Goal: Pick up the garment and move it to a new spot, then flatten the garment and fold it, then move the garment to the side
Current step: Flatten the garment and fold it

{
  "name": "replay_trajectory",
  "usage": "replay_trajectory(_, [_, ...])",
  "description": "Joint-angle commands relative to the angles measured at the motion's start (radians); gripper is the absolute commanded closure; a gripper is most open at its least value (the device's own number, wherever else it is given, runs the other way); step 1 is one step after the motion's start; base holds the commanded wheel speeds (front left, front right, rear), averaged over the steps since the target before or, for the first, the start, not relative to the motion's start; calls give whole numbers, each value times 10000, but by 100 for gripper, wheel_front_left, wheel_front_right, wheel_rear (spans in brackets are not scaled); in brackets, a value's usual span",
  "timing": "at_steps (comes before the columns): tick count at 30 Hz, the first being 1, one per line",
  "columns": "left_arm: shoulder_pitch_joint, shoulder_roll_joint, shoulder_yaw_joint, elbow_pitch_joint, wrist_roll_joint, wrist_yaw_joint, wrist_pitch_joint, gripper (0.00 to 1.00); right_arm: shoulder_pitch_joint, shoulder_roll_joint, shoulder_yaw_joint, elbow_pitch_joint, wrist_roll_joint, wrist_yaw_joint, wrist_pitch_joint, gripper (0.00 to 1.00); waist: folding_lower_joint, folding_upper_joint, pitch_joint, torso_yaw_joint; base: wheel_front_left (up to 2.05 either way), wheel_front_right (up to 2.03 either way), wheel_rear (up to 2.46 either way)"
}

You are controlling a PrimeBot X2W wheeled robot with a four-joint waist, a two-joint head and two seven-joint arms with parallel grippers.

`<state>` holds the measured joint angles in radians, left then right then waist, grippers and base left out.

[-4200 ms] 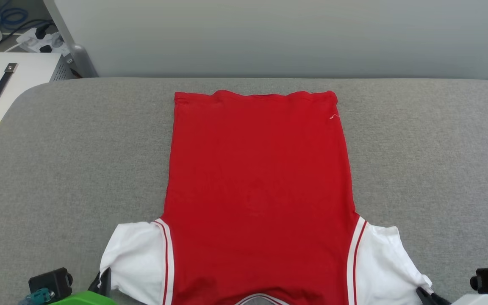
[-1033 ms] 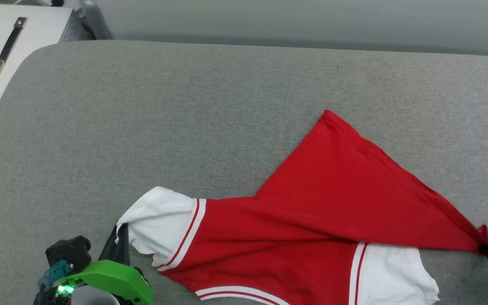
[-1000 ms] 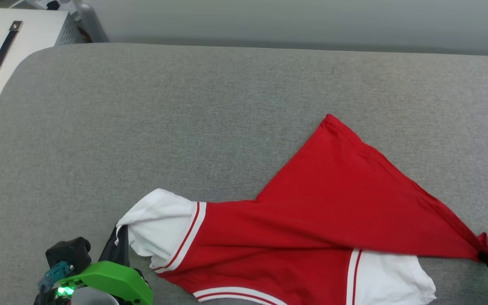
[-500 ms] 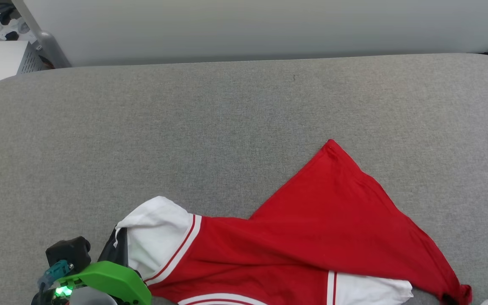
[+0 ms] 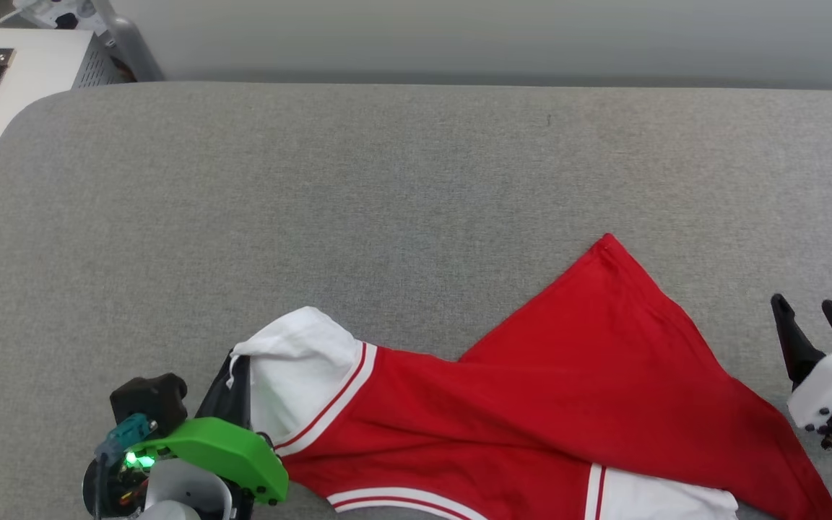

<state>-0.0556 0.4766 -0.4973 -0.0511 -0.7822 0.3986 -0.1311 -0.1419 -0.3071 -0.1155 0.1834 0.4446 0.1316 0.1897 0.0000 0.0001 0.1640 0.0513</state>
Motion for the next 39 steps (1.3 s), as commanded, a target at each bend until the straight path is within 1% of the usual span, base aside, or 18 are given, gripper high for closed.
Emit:
replay_trajectory(1, [-248,-78,-67,-35,123,-64,-21,100,-433,-218,283,121,67,-9,166,0,0,-1,279,378,0,0,0])
replay_trajectory(5, [-633,-311,-344,68,262,-242,-33,100,-1471,-1008,1380,511,478,-9,1236,0,0,-1,523,829,0,0,0])
replay_trajectory(10, [-1044,-625,-618,302,373,-471,-126,100,-2708,-1972,2833,790,1598,-9,3535,0,0,-1,791,1345,0,0,0])
replay_trajectory(13, [-1220,-790,-696,412,401,-559,-225,100,-3319,-2372,3433,786,2200,-9,4607,0,0,-1,981,1626,0,0,0])
replay_trajectory(16, [-1394,-956,-753,499,423,-647,-353,100,-3858,-2687,4084,778,2545,-9,5383,0,0,-1,1207,1884,0,0,0])
replay_trajectory(22, [-1704,-1223,-852,647,468,-808,-545,100,-4475,-2994,4843,1098,2826,-9,5746,0,0,-1,1719,2294,0,0,0])
replay_trajectory(28, [-1807,-1378,-804,872,428,-907,-738,100,-4160,-3157,5587,1972,3158,-9,6450,0,0,-1,1978,2421,0,0,0])
replay_trajectory(29, [-1809,-1393,-786,950,414,-942,-785,100,-4028,-3101,5711,2114,3428,-9,6574,40,0,-1,1980,2413,0,0,0])
replay_trajectory(30, [-1808,-1393,-771,977,405,-952,-801,100,-4007,-3126,5809,2129,3447,-9,6615,91,0,-1,1983,2402,0,0,0])
replay_trajectory(31, [-1807,-1390,-755,1015,392,-960,-814,100,-3981,-3121,5862,2177,3537,-9,6648,100,0,-1,1975,2384,0,0,0])
replay_trajectory(35, [-1857,-1343,-700,1113,360,-988,-831,100,-4105,-3070,5989,2214,3736,-9,6540,100,0,-1,1883,2304,0,0,0])
replay_trajectory(39, [-1970,-1198,-567,1147,354,-1000,-845,100,-4432,-3026,5935,2236,3781,-9,6031,100,0,-1,1642,2196,0,0,0])
